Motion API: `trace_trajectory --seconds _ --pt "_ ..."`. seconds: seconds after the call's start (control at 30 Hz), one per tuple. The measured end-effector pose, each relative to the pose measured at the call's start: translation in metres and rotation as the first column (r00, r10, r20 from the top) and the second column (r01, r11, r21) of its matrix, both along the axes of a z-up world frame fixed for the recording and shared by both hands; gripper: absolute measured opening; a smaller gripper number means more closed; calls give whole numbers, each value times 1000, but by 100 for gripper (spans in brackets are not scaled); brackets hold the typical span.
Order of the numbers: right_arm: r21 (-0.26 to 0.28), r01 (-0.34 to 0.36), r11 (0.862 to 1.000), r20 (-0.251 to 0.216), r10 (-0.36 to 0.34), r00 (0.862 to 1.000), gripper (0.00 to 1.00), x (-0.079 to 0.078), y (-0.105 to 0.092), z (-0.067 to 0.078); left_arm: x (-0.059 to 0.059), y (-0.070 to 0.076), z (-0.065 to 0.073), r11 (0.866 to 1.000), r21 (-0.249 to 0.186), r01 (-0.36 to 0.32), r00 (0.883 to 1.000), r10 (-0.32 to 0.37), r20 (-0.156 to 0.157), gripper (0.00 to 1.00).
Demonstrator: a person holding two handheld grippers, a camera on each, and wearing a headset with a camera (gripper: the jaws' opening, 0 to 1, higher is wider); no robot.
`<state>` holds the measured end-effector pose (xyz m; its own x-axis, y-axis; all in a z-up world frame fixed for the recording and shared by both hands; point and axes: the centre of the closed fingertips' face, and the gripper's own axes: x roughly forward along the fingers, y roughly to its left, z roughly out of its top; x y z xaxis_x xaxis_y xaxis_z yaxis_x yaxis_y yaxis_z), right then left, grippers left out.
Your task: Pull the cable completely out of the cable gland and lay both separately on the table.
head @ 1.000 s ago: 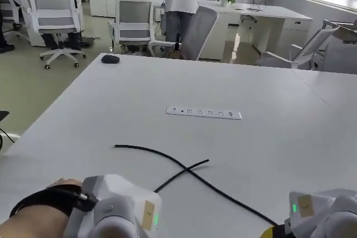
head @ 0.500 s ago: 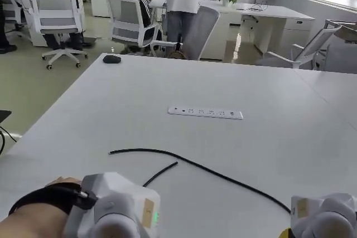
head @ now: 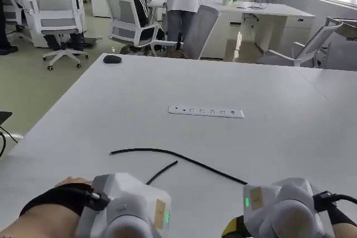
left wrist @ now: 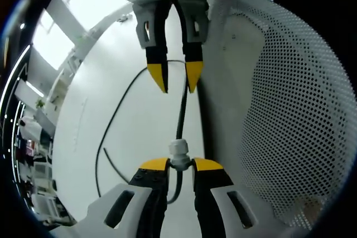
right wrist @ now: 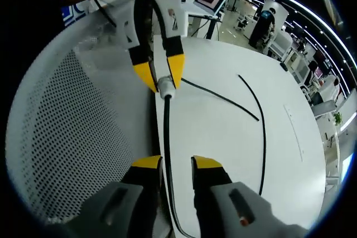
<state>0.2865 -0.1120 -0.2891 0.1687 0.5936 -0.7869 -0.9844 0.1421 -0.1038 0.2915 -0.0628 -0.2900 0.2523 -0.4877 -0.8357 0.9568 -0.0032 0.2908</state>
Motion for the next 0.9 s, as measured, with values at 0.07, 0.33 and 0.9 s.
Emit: trace_trajectory --seconds 0.07,0.33,0.9 --pt "34 1 999 -7 -1 1000 18 -1 9 5 0 -1 1 1000 -2 4 1000 -4 8 17" --pt "71 12 997 12 -12 1000 7 5 24 11 2 -8 8 999 -42 11 999 -9 40 17" --pt "109 43 993 -2 -43 999 3 6 15 11 1 -16 24 986 -162 -35 999 34 -13 17"
